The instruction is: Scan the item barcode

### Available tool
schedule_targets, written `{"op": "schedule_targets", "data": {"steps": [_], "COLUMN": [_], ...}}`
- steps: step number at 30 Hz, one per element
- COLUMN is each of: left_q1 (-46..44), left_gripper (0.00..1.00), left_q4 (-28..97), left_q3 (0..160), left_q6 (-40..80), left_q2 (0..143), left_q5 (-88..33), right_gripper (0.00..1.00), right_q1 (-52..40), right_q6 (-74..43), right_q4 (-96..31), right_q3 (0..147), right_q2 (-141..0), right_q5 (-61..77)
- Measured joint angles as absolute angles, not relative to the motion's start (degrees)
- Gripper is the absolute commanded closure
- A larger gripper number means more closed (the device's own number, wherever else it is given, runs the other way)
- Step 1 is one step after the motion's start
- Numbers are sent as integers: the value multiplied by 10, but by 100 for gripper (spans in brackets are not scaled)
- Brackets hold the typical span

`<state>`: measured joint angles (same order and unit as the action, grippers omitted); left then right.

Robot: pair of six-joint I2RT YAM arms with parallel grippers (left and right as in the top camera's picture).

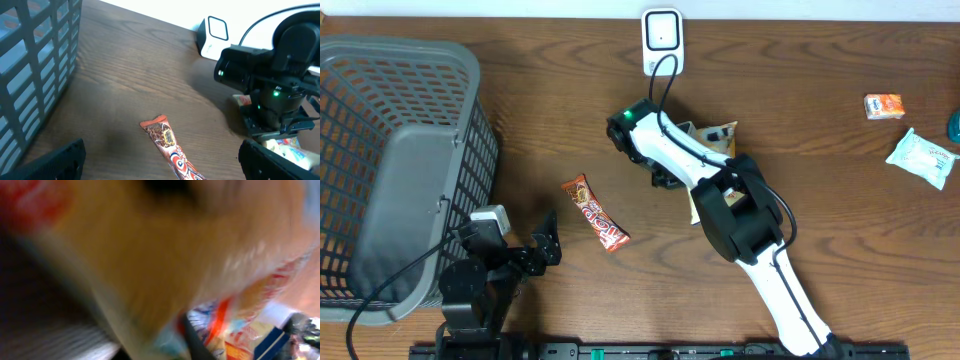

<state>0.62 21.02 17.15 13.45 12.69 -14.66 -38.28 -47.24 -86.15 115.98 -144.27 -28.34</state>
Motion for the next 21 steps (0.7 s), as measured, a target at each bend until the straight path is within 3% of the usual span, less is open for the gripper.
{"op": "schedule_targets", "data": {"steps": [11, 21], "left_q1": [6, 6], "left_gripper": [2, 2], "left_q4": [210, 210], "left_q3": [171, 171], "left_q6": [135, 135], "left_q2": [127, 127], "left_q5": [-147, -147], "right_gripper": [99, 99], "right_q1": [-359, -321], "right_q6": [-279, -20], "right_q4": [-857, -807], "right_q3": [1176, 1177], "right_q2": [-1431, -1369], "right_q5": [-185, 233]}}
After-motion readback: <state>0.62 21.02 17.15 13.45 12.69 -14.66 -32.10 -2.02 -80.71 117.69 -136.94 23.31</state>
